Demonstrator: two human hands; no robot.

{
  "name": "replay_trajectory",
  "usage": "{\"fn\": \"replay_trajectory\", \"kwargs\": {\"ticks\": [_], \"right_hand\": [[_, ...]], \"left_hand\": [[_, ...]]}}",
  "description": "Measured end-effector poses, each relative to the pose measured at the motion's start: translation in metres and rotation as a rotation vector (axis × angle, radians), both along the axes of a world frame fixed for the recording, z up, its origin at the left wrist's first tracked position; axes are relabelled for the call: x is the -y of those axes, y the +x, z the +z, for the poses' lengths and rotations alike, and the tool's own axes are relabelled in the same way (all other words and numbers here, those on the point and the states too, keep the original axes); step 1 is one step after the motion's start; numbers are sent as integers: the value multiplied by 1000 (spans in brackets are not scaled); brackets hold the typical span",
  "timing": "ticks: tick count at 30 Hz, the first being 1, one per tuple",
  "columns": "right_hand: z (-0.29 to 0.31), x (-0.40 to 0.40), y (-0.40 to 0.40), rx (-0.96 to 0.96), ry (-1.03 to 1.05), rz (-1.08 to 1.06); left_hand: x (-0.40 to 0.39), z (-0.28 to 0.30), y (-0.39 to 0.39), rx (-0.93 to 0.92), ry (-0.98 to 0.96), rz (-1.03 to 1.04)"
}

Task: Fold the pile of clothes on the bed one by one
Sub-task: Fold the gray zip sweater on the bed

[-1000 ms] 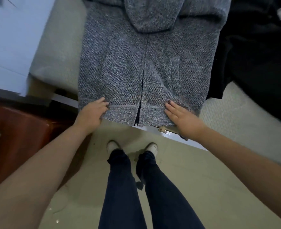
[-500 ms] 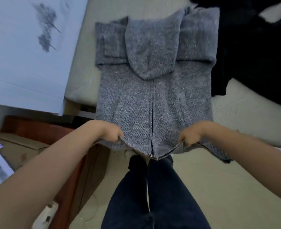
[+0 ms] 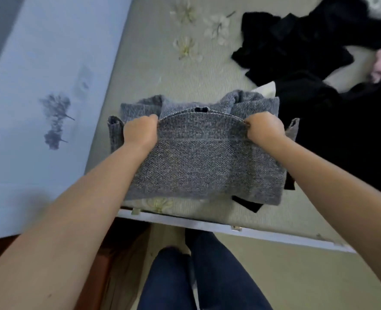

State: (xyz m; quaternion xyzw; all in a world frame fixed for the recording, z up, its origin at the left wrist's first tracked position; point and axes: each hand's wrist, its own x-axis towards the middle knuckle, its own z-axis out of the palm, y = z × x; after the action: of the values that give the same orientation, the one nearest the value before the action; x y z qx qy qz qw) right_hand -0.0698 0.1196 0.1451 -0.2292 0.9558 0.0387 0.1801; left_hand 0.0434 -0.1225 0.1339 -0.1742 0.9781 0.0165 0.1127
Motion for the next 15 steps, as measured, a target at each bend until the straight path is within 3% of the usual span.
{"fn": "replay_trajectory", "kwargs": {"ticks": [3, 9, 12, 15], "right_hand": [[-5, 11, -41, -127, 13, -16], [-33, 37, -94, -188, 87, -15], [-66, 41, -106, -230, 148, -22], [-89, 51, -87, -279, -98, -50]], "left_hand": [[19, -4, -42, -35, 9, 31], [43, -35, -110, 76, -22, 17], [50, -70, -132, -34, -35, 32], [38, -108, -124, -171, 112, 103]]}}
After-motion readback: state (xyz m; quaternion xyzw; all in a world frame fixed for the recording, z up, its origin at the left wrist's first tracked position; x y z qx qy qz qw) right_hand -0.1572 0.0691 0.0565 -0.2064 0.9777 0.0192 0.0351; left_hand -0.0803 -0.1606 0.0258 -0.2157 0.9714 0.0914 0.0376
